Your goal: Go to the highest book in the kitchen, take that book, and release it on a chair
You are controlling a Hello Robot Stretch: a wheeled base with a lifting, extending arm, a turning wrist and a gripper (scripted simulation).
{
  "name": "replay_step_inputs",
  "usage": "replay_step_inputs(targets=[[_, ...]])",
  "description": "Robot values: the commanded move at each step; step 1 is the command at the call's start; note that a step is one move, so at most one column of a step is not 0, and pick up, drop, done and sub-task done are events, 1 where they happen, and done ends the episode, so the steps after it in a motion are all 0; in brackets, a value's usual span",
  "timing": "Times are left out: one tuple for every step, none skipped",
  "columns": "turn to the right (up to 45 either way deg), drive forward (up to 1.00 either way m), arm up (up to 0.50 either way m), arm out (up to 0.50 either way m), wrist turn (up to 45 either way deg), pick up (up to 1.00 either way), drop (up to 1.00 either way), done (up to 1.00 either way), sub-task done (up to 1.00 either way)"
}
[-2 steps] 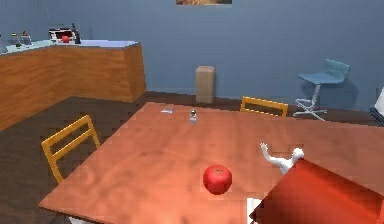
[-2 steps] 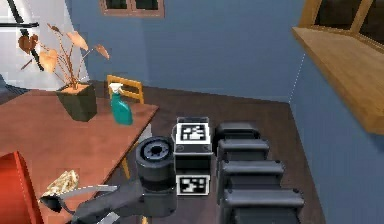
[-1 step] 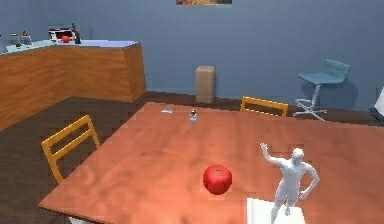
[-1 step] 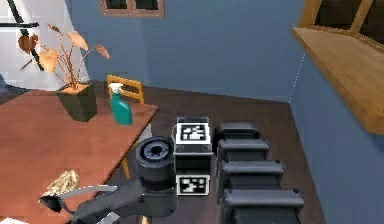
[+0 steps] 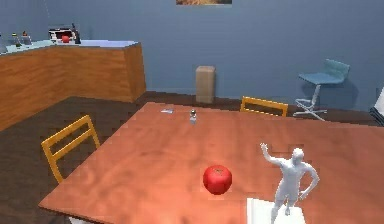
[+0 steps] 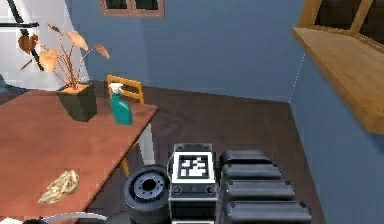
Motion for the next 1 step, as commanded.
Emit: replay_step_inputs(targets=[[0.0, 0.0, 0.0, 0.0, 0.0, 0.0, 0.0, 1.0, 0.0]])
